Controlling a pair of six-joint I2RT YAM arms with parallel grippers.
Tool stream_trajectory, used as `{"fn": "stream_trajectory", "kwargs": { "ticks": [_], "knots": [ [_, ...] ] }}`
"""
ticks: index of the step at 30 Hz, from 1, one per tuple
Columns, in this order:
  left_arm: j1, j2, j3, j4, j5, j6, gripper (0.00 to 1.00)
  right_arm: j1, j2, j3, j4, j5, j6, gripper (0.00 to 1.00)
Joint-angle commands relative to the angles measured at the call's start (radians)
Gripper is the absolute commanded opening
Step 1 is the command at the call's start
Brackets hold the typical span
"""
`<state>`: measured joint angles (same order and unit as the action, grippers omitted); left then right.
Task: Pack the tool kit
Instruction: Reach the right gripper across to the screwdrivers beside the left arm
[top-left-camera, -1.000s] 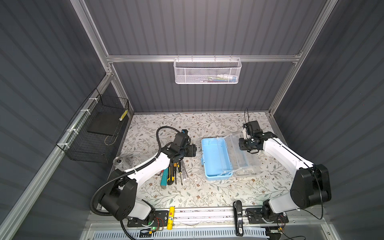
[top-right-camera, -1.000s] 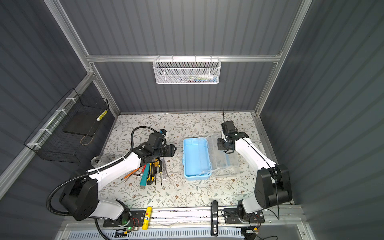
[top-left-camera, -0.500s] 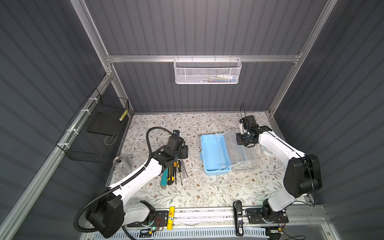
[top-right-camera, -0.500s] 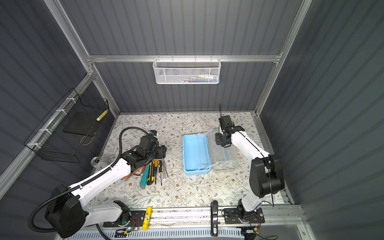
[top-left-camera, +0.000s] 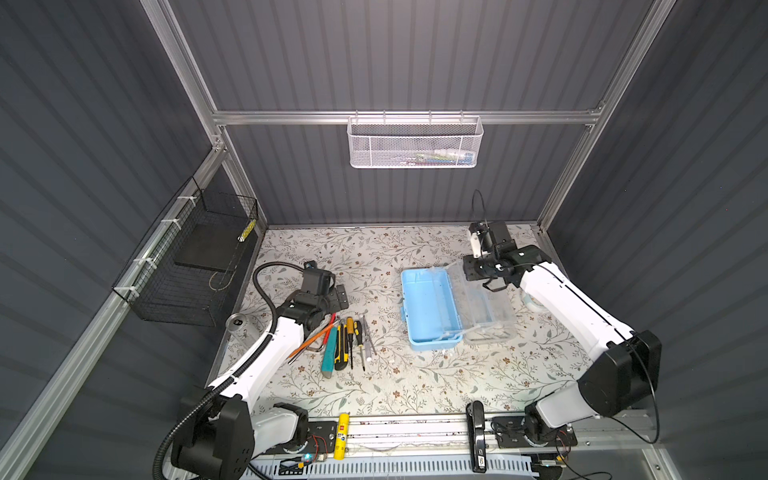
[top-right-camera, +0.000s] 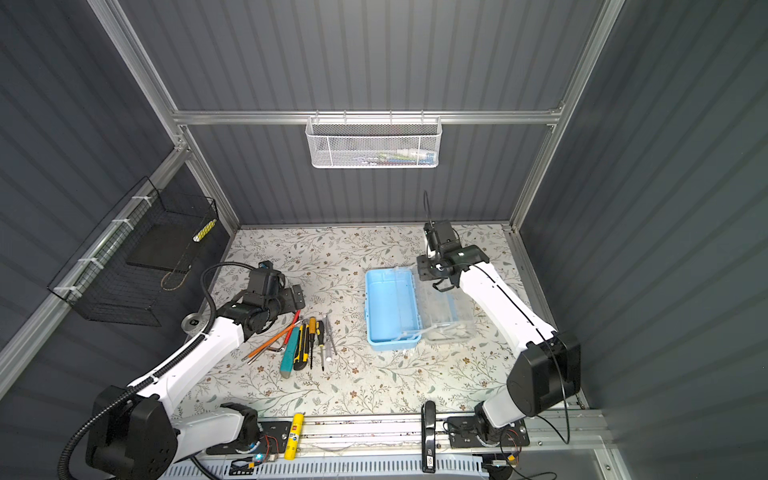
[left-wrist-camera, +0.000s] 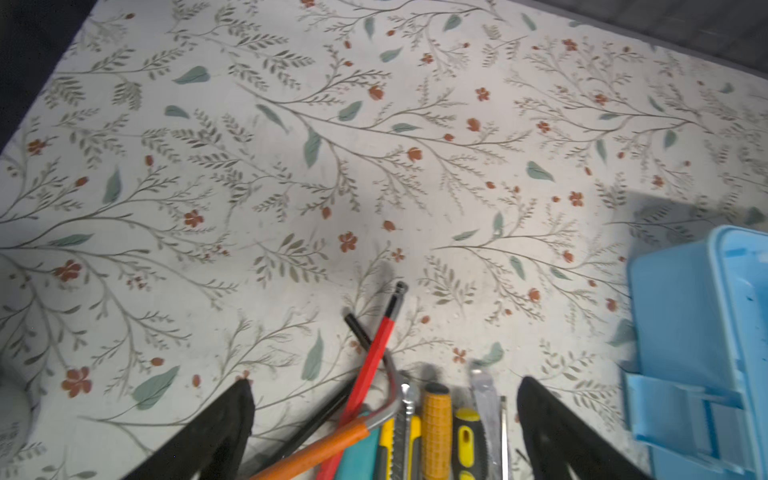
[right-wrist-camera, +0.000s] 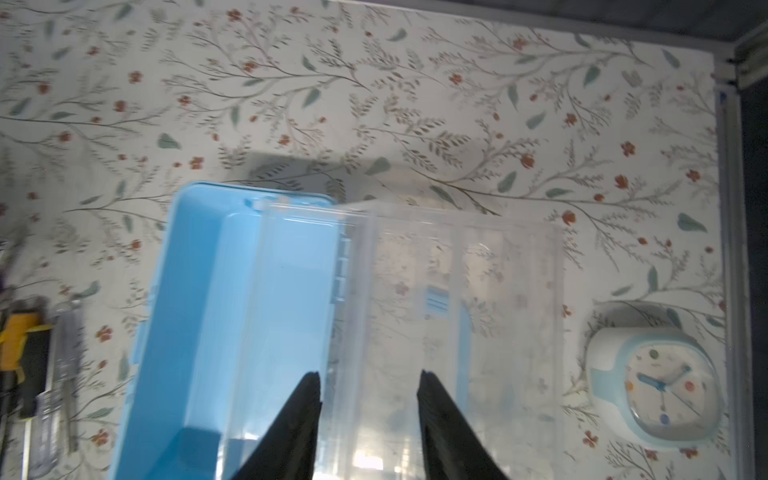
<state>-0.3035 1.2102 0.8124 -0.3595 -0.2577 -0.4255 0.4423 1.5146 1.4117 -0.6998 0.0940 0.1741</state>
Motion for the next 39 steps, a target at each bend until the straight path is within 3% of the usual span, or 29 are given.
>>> {"fn": "stream_trajectory", "kwargs": {
  "ticks": [1,7,11,20,28,39],
  "knots": [
    [0.04,-0.017,-0.035,-0.001,0.027,-0.023,1.0,0.142,0.038,0.013,0.029,-0.103,0.069,0.43],
    [0.067,-0.024,-0.142,0.119,0.041,-0.014,1.0,0.353,0.221,0.059,0.116,-0.217,0.116,0.38],
    [0.074,-0.065,-0.19,0.145,-0.04,-0.007,0.99,0.44,0.332,0.08,0.124,-0.206,0.104,0.36],
    [0.109,-0.112,-0.282,0.228,-0.116,0.04,0.99,0.516,0.486,0.169,0.085,-0.269,0.156,0.37],
    [0.118,-0.141,-0.302,0.244,-0.082,0.052,0.99,0.555,0.588,0.282,-0.012,-0.333,0.217,0.37],
    [0.118,-0.125,-0.288,0.217,-0.083,0.047,0.99,0.6,0.75,0.468,-0.199,-0.249,0.21,0.37]
  ]
}}
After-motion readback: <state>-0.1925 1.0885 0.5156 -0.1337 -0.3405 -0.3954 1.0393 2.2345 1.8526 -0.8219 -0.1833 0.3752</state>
